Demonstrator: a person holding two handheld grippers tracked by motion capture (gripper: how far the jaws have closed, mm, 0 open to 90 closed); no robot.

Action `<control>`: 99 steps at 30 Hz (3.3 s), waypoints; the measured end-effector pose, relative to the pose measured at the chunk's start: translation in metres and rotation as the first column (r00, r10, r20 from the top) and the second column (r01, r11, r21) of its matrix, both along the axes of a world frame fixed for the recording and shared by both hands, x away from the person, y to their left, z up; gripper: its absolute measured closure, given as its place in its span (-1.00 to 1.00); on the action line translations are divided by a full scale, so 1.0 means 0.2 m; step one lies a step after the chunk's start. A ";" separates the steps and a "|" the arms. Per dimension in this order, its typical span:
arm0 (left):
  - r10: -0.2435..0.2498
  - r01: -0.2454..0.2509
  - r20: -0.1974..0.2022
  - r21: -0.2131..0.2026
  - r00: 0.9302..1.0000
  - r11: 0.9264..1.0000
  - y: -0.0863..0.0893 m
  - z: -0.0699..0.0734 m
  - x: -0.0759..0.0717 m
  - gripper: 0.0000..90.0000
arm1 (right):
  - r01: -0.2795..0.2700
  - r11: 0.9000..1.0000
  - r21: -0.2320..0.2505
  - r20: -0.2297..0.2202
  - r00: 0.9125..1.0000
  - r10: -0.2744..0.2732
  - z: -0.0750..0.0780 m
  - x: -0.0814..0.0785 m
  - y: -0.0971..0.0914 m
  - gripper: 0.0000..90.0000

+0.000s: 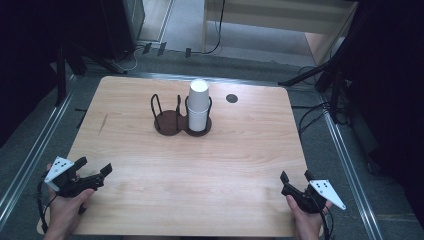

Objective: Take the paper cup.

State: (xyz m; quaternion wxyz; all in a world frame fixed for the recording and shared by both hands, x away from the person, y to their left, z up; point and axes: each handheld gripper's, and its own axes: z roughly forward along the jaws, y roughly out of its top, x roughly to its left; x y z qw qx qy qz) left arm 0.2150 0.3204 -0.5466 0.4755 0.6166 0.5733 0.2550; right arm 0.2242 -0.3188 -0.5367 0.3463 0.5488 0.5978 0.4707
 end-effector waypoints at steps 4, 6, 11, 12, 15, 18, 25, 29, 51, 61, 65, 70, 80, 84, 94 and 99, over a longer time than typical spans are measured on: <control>-0.001 0.001 -0.016 -0.001 1.000 1.000 -0.03 -0.01 0.02 -1.00 | 0.001 0.999 -0.041 0.006 1.000 -0.001 0.03 0.02 0.05 -0.71; -0.002 0.002 -0.015 -0.016 1.000 1.000 -0.03 -0.01 0.01 -1.00 | -0.005 0.999 -0.041 0.004 1.000 0.005 0.05 0.04 0.08 -0.71; -0.011 0.011 0.005 -0.024 1.000 1.000 -0.01 0.00 0.01 -1.00 | -0.011 0.999 -0.053 -0.004 1.000 0.010 0.10 0.08 0.15 -0.69; -0.010 0.011 0.005 -0.025 1.000 1.000 -0.01 0.00 0.01 -1.00 | -0.012 0.999 -0.049 -0.001 1.000 0.012 0.11 0.09 0.16 -0.68; 0.003 -0.002 0.018 -0.032 1.000 0.999 -0.03 0.01 0.01 -1.00 | -0.030 0.999 -0.027 -0.003 1.000 0.030 0.14 0.12 0.20 -0.68; 0.004 -0.003 0.030 -0.050 1.000 0.999 -0.03 0.02 0.01 -1.00 | -0.053 0.998 -0.022 0.007 0.999 0.053 0.17 0.15 0.24 -0.68; -0.019 0.021 0.029 -0.092 0.999 0.996 -0.03 0.03 0.02 -1.00 | -0.118 0.993 -0.017 0.026 0.993 0.118 0.23 0.21 0.36 -0.67; -0.029 0.030 0.015 -0.072 0.999 0.997 -0.04 0.03 0.02 -1.00 | -0.144 0.989 -0.011 0.029 0.989 0.145 0.25 0.25 0.42 -0.67; -0.041 0.040 -0.014 -0.057 0.999 0.998 -0.08 -0.01 0.05 -1.00 | -0.212 0.977 0.020 0.055 0.976 0.210 0.40 0.41 0.67 -0.66; -0.045 0.044 -0.018 -0.025 0.999 0.999 -0.10 -0.01 0.04 -1.00 | -0.242 0.970 0.020 0.063 0.969 0.241 0.45 0.46 0.78 -0.65; -0.044 0.044 -0.015 -0.023 0.999 0.999 -0.10 -0.01 0.04 -1.00 | -0.253 0.967 0.026 0.065 0.966 0.251 0.48 0.49 0.82 -0.65; -0.042 0.042 -0.016 -0.012 0.999 0.999 -0.10 -0.01 0.04 -1.00 | -0.262 0.964 0.033 0.071 0.963 0.259 0.50 0.52 0.86 -0.65; -0.044 0.044 -0.016 -0.004 0.999 0.999 -0.11 -0.01 0.04 -1.00 | -0.294 0.955 0.041 0.067 0.954 0.291 0.53 0.60 0.96 -0.65; -0.036 0.036 -0.020 -0.001 0.999 0.999 -0.11 -0.01 0.04 -1.00 | -0.307 0.951 0.039 0.057 0.951 0.304 0.53 0.63 1.01 -0.65; -0.011 0.011 -0.025 0.014 1.000 1.000 -0.11 -0.01 0.04 -1.00 | -0.318 0.948 0.021 0.030 0.948 0.317 0.50 0.71 1.13 -0.68; -0.015 0.016 -0.026 0.014 1.000 1.000 -0.11 -0.01 0.04 -1.00 | -0.316 0.949 0.015 0.015 0.949 0.316 0.48 0.75 1.16 -0.69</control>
